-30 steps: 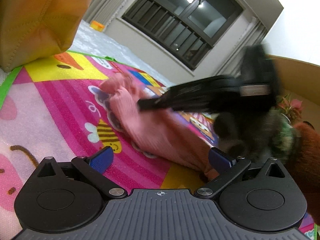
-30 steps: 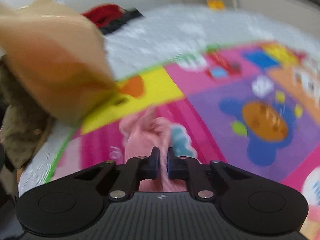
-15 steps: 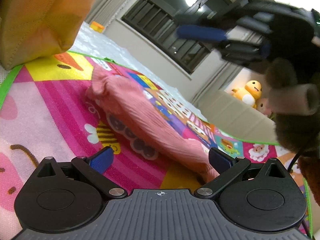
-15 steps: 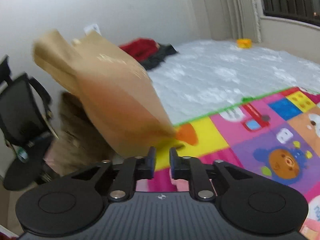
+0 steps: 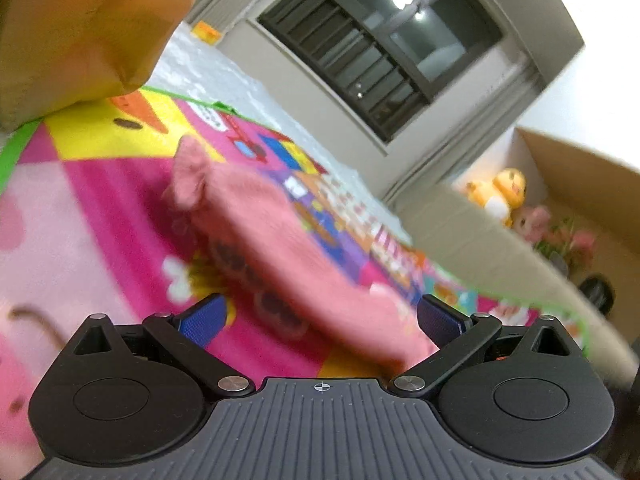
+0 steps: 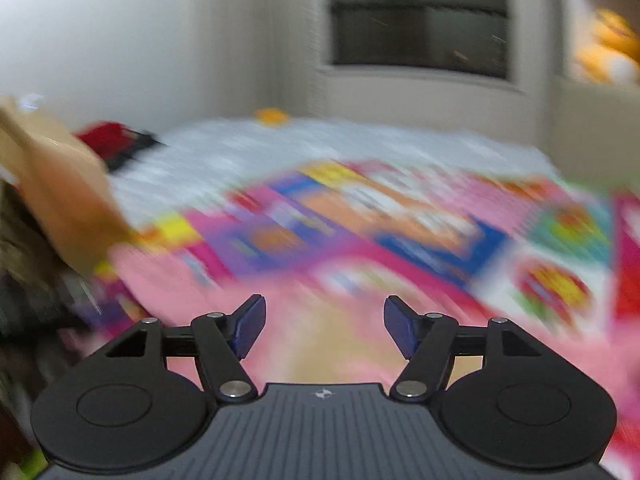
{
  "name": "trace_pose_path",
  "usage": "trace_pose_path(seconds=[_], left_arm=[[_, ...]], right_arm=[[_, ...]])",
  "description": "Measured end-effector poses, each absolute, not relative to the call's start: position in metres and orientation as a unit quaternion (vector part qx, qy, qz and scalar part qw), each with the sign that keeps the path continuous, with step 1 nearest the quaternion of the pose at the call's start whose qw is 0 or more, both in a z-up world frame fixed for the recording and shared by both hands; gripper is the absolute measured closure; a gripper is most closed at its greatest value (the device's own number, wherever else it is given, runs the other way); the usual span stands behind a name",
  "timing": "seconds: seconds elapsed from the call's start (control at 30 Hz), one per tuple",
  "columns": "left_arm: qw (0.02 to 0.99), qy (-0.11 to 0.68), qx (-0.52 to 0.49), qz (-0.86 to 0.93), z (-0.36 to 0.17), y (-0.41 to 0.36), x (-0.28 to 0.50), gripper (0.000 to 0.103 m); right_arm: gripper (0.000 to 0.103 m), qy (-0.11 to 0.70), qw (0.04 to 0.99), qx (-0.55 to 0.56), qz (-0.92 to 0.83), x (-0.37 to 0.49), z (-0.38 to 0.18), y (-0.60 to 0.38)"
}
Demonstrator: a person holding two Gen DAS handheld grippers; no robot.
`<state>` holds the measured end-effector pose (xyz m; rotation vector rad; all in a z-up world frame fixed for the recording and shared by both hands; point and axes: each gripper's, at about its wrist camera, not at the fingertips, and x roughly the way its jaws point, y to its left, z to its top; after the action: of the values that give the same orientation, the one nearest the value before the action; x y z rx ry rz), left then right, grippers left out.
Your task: Fold clothes
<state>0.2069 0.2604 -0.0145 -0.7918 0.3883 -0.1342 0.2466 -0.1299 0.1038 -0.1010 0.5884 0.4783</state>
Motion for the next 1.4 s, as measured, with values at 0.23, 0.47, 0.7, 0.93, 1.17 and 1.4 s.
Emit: trace_pose_path(seconds=[0.23,0.47,0.7,0.93,1.17,1.4], left_arm=[[0.889,0.213,-0.405,-0.015,0.005,0.268,0.270,0.040],[0.943,0.190,-0.273,0.026,0.037,0.255,0.257,0.054],[0.941,0.219,-0.250,0.060,0.030,0.253,0.220,0.050],[0.947,0.218,-0.231,0.037,0.036,0.227,0.194,0.019],[0.920,0.221,-0.281,-0.160,0.029,0.141,0.203,0.009],[0.919,0.269,-0.239,-0.162,-0.006,0.118,0.200,0.008]], right_arm=[[0.036,0.331,0.936,0.021,0.119,0.210,0.038,-0.232],[0.029,0.339,0.936,-0.014,0.094,0.196,0.005,-0.245],[0.022,0.343,0.932,-0.003,0.121,0.188,-0.001,-0.262],[0.020,0.311,0.936,0.126,0.105,0.220,0.037,-0.327],[0.032,0.269,0.920,0.286,0.022,0.307,0.057,-0.396],[0.088,0.309,0.905,0.284,-0.069,0.379,0.029,-0.397]])
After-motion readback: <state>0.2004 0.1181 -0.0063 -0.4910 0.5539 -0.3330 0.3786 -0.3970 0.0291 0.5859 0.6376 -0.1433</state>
